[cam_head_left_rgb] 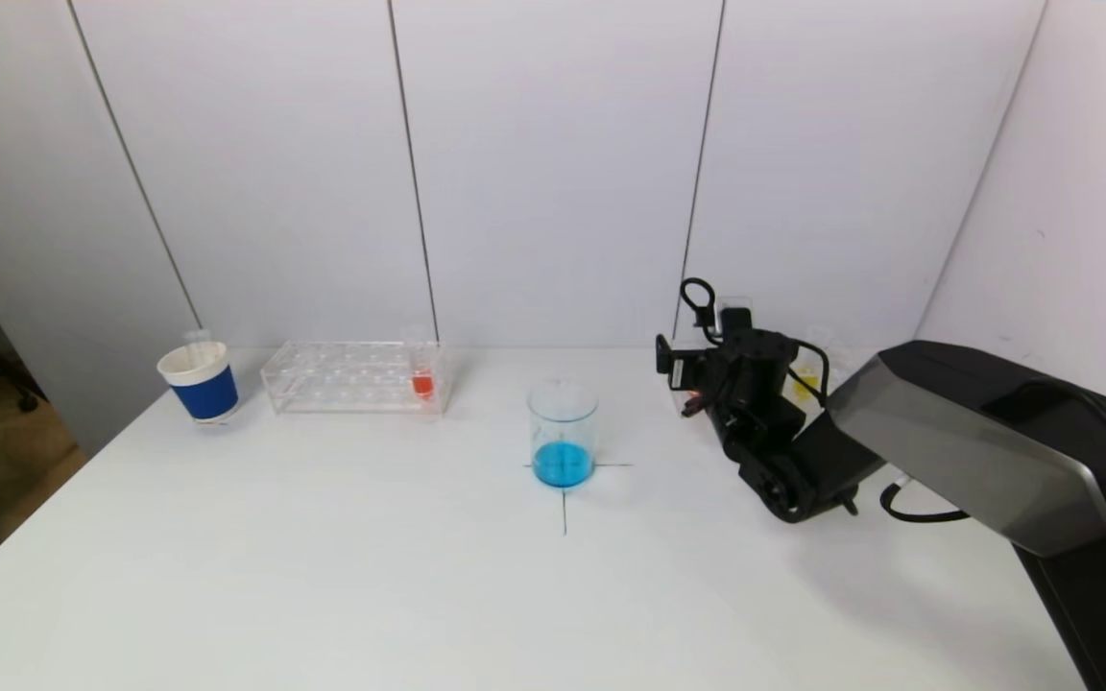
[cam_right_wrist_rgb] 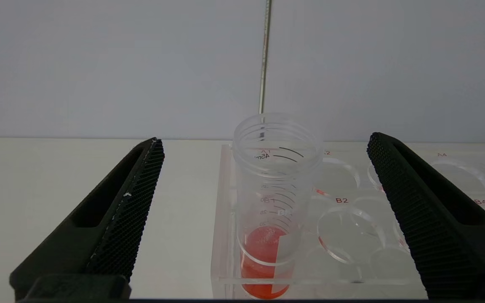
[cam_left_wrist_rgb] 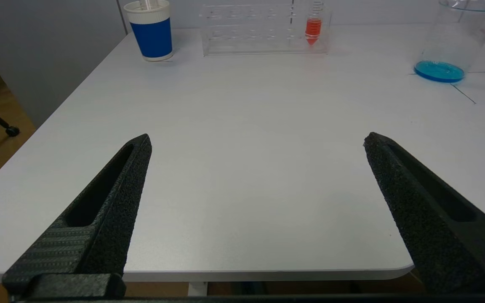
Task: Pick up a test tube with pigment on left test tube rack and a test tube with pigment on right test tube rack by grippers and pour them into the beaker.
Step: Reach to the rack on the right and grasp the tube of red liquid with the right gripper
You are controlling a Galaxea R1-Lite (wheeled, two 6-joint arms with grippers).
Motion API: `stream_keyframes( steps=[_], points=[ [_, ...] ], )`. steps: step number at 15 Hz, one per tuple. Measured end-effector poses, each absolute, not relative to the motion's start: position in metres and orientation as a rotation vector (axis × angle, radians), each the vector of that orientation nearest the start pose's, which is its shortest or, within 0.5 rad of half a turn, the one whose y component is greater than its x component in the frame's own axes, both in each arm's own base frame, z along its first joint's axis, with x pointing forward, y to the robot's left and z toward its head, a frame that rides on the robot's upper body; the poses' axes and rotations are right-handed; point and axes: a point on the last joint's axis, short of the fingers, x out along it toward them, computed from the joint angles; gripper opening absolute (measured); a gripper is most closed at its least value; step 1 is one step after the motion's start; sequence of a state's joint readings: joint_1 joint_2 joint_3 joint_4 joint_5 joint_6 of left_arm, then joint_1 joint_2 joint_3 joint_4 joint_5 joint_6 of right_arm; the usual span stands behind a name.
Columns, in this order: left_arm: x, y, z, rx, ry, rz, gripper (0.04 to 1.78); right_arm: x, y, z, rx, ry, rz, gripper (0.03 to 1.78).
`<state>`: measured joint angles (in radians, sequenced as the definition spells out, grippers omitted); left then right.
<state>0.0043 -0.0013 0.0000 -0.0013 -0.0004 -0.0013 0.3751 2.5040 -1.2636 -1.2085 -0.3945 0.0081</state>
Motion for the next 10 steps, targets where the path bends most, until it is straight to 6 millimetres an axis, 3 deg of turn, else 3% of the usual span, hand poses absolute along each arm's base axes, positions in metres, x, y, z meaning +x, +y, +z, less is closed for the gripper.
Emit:
stream_keyframes(
  steps=[4,8,10],
  points=[
    [-0.0229,-0.0001,0.0756,-0.001,-0.003,0.004,1.76,0.4411,0.1630,0.0344,-0.003,0.029,-0.024,1.37],
    [-0.0229,-0.0001,0.0756,-0.001,-0.003,0.004,1.76,0.4416,0.1630,0.0343,-0.003,0.028,-0.025,0.64],
    [-0.0229,-0.0001,0.0756,-0.001,-0.003,0.004,1.76,0.4419,0.1623,0.0344,-0.002,0.029,-0.026,0.49]
  ],
)
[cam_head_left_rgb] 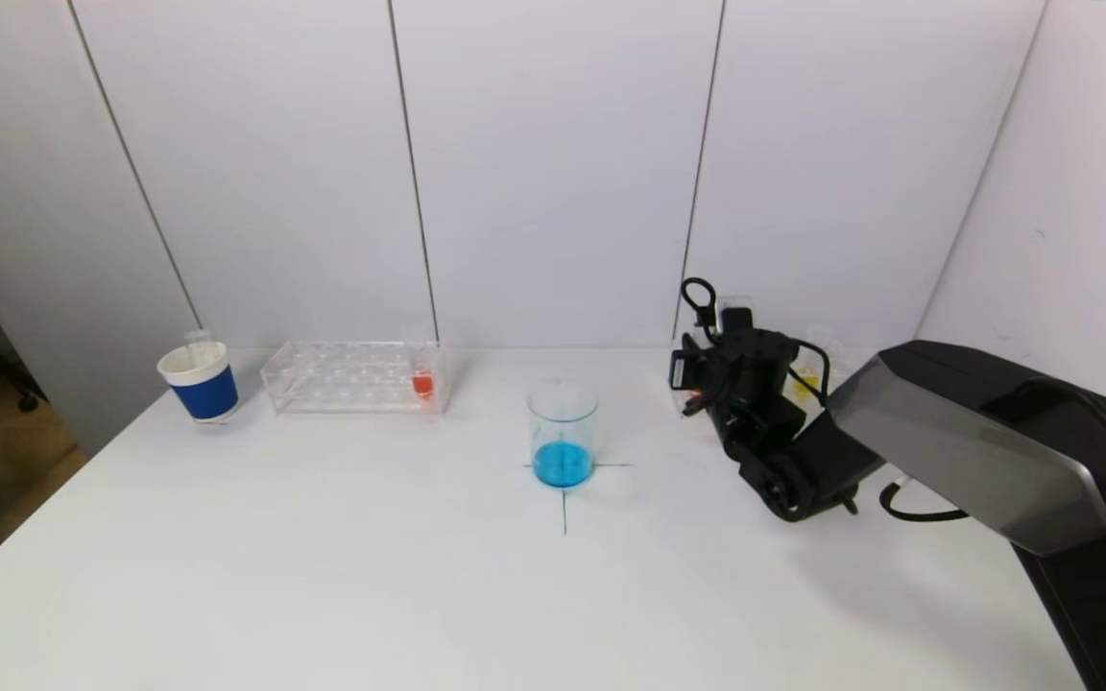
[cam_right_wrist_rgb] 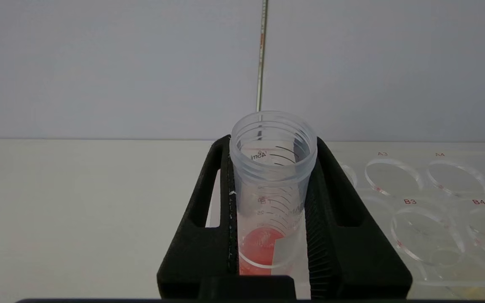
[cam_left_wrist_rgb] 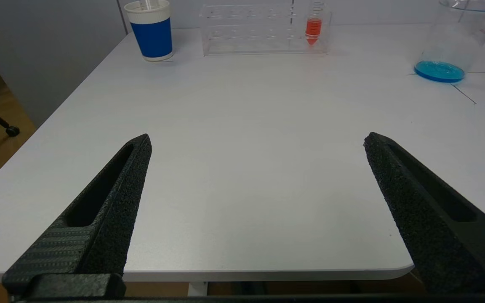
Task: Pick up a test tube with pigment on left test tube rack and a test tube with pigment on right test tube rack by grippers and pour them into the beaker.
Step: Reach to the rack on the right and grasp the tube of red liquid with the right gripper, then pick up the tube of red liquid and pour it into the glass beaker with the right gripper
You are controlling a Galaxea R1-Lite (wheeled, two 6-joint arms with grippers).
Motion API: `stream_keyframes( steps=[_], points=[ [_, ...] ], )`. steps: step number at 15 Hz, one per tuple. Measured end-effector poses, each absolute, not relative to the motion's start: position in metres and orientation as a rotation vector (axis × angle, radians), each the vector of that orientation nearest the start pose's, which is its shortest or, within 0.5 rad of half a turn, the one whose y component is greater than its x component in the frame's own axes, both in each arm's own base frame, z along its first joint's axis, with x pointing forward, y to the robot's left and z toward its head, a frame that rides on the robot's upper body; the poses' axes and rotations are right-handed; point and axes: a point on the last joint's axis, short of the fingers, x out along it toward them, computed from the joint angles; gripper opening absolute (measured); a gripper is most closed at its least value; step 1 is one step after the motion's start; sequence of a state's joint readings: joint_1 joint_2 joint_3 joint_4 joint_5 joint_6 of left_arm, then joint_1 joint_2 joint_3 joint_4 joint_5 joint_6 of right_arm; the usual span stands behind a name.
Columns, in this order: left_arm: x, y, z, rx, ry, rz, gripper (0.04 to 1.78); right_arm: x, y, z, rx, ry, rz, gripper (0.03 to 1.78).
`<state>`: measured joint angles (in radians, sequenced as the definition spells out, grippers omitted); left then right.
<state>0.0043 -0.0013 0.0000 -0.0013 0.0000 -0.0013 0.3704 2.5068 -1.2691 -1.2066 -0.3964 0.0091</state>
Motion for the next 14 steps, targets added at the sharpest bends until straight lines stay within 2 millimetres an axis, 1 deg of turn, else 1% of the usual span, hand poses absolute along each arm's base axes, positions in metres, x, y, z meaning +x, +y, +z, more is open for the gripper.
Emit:
stream_keyframes(
  steps=[10,12,14],
  points=[
    [-0.0229,-0.0001,0.0756,-0.001,-0.003,0.004,1.76,0.4425,0.1610,0.0347,-0.006,0.032,-0.028,0.50],
    [-0.0229,-0.0001,0.0756,-0.001,-0.003,0.004,1.76,0.4421,0.1609,0.0363,-0.011,0.035,-0.026,0.50],
    [-0.0229,-0.0001,0.0756,-0.001,-0.003,0.004,1.76,0.4411,0.1610,0.0431,-0.014,0.031,-0.025,0.50]
  ],
)
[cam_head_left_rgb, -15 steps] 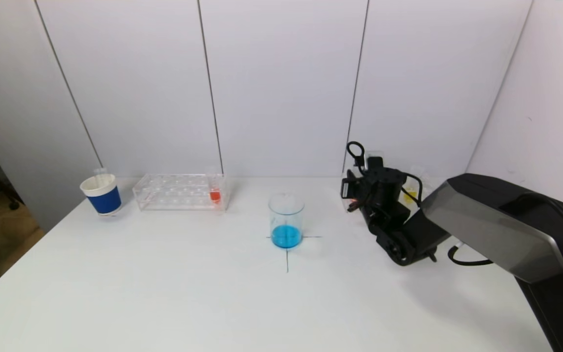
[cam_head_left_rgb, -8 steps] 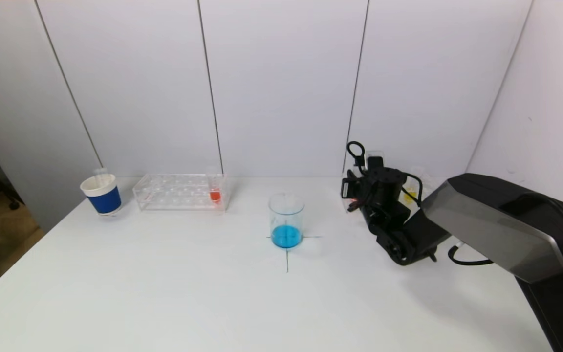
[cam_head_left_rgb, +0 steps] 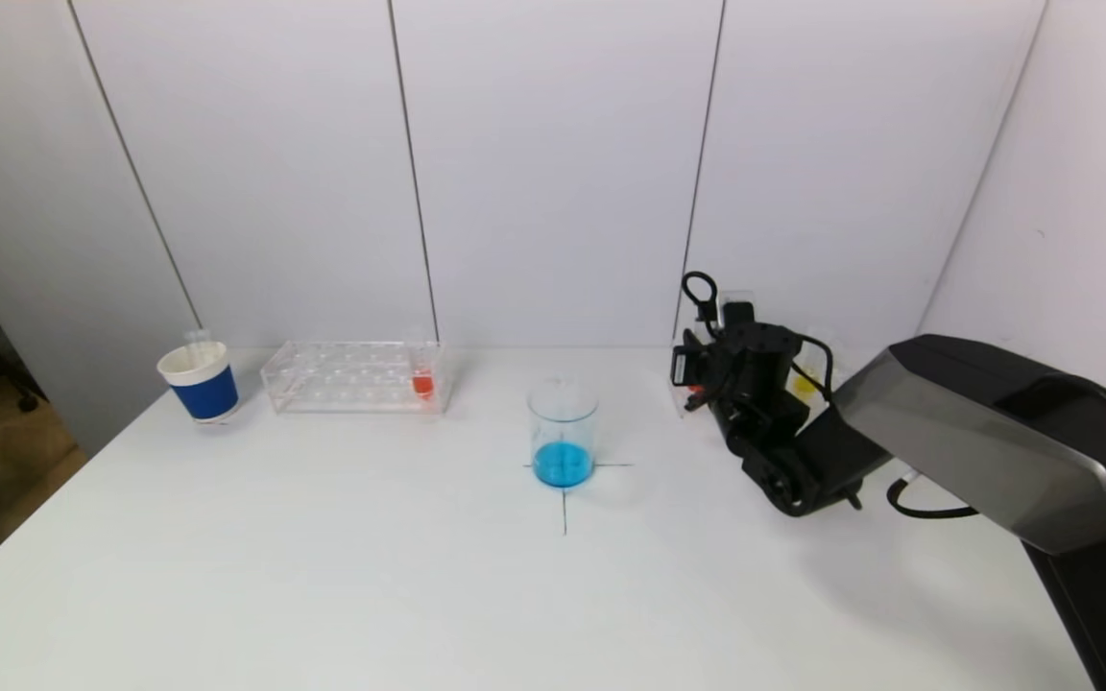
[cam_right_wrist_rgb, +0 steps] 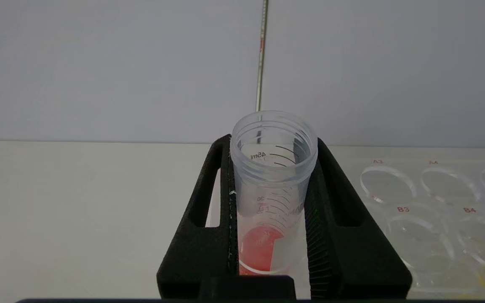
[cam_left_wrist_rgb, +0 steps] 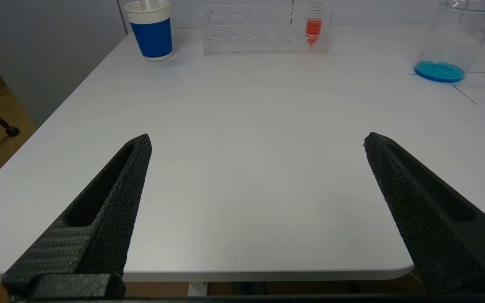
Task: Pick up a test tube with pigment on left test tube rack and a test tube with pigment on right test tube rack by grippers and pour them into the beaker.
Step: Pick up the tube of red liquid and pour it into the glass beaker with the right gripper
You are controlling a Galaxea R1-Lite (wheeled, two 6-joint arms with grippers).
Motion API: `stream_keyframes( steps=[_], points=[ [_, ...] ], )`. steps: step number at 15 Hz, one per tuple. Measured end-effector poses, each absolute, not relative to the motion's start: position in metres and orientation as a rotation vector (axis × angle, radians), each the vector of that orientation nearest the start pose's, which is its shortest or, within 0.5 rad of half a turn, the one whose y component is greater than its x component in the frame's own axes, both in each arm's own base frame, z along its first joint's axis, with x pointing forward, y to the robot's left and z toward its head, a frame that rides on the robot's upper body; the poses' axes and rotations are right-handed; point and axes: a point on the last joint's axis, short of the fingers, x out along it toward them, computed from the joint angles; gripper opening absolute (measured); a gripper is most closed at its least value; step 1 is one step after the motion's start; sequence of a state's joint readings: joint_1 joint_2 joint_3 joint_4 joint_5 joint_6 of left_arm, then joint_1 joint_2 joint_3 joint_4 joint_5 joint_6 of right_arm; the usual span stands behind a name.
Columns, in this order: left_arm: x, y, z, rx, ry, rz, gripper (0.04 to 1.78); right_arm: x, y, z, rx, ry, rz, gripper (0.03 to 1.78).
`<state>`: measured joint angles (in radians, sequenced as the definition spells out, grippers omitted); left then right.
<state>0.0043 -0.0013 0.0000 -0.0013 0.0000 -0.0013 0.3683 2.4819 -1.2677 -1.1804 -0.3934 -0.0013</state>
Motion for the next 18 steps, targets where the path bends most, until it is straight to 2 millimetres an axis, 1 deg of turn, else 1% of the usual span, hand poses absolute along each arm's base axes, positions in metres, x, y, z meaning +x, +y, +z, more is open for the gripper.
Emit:
stream_keyframes(
  steps=[1,5,8,13,18],
  points=[
    [-0.023,0.000,0.076,-0.001,-0.003,0.004,1.76,0.441,0.161,0.047,-0.017,0.032,-0.024,0.50],
    [-0.023,0.000,0.076,-0.002,-0.003,0.004,1.76,0.438,0.157,0.074,-0.041,0.016,-0.023,0.51],
    [-0.023,0.000,0.076,-0.001,-0.003,0.003,1.76,0.434,0.153,0.102,-0.052,0.004,-0.028,0.51],
    [-0.023,0.000,0.076,-0.001,-0.002,0.004,1.76,0.429,0.152,0.161,-0.055,-0.032,-0.022,0.51],
    [-0.023,0.000,0.076,-0.001,-0.002,0.004,1.76,0.430,0.157,0.224,-0.044,-0.052,-0.002,0.51]
  ],
)
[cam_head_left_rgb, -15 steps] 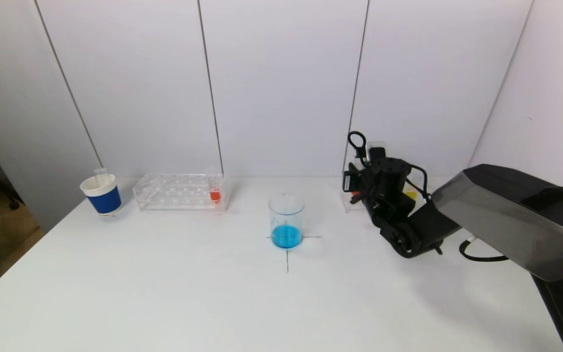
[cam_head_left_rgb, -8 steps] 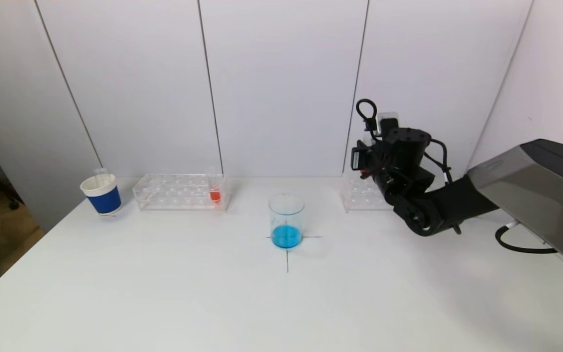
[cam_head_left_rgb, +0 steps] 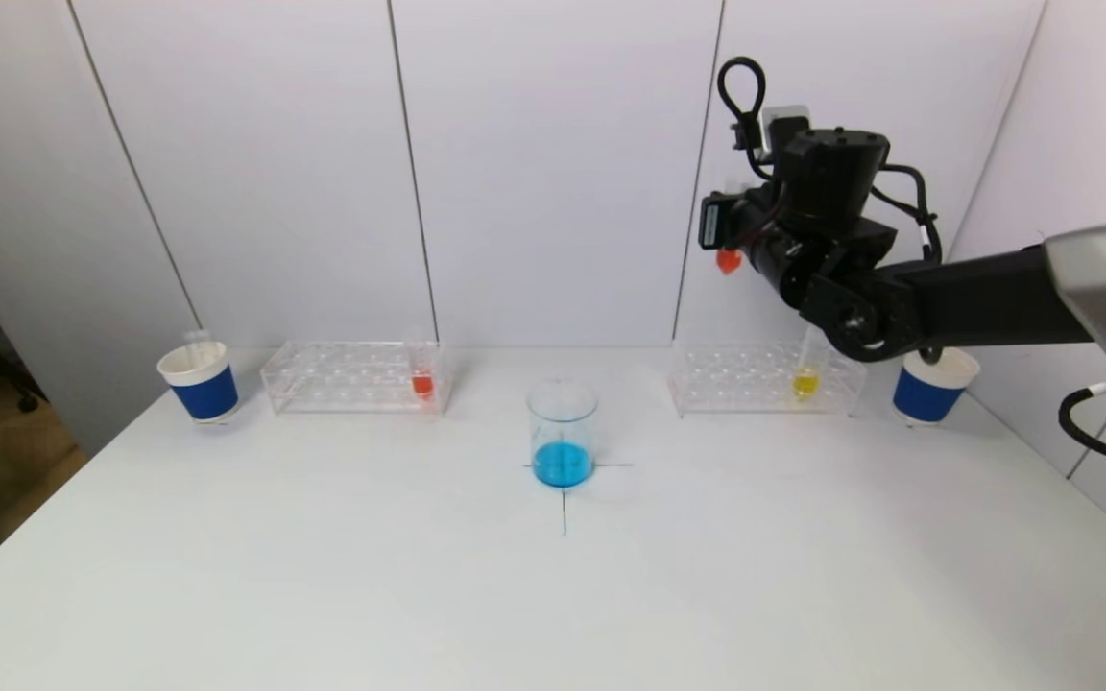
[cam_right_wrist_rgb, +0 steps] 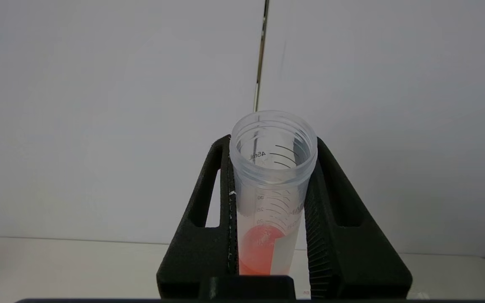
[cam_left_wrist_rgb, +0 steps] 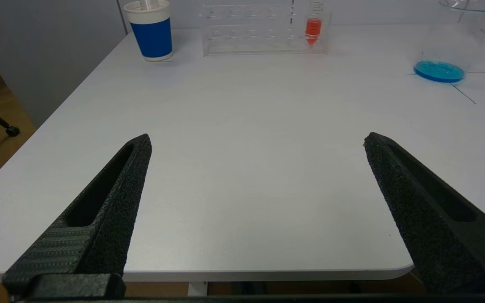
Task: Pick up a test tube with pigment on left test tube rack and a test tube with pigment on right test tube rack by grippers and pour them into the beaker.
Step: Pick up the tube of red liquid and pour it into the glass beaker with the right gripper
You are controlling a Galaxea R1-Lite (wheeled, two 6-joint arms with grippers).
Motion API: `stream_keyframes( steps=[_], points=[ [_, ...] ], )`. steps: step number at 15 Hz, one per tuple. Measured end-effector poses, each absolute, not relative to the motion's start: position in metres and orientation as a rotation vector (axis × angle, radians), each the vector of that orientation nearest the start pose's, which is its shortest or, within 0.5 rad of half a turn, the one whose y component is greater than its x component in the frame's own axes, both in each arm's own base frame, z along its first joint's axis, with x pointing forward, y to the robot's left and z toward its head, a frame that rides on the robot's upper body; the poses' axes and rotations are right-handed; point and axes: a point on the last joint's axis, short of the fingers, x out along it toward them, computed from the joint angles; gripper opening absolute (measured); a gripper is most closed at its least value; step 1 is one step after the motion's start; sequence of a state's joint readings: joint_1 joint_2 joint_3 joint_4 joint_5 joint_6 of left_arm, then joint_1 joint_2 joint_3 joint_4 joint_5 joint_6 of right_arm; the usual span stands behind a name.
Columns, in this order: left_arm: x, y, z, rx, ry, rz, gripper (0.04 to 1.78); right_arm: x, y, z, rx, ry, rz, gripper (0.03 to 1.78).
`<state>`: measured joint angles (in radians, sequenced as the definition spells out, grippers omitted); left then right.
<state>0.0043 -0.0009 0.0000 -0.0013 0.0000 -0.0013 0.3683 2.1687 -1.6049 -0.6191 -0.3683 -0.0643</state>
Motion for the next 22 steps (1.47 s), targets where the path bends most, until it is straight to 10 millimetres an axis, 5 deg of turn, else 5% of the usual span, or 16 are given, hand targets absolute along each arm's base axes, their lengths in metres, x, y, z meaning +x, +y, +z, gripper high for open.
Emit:
stream_keyframes(
  steps=[6,14,22],
  points=[
    [-0.023,0.000,0.076,-0.001,-0.002,0.004,1.76,0.428,0.164,0.281,-0.059,-0.005,0.064,0.51],
    [-0.023,0.000,0.076,-0.001,-0.002,0.004,1.76,0.416,0.200,0.276,-0.108,0.017,0.334,0.51],
    [-0.023,0.000,0.076,-0.001,-0.002,0.004,1.76,0.415,0.214,0.247,-0.481,-0.093,0.677,0.51]
  ],
)
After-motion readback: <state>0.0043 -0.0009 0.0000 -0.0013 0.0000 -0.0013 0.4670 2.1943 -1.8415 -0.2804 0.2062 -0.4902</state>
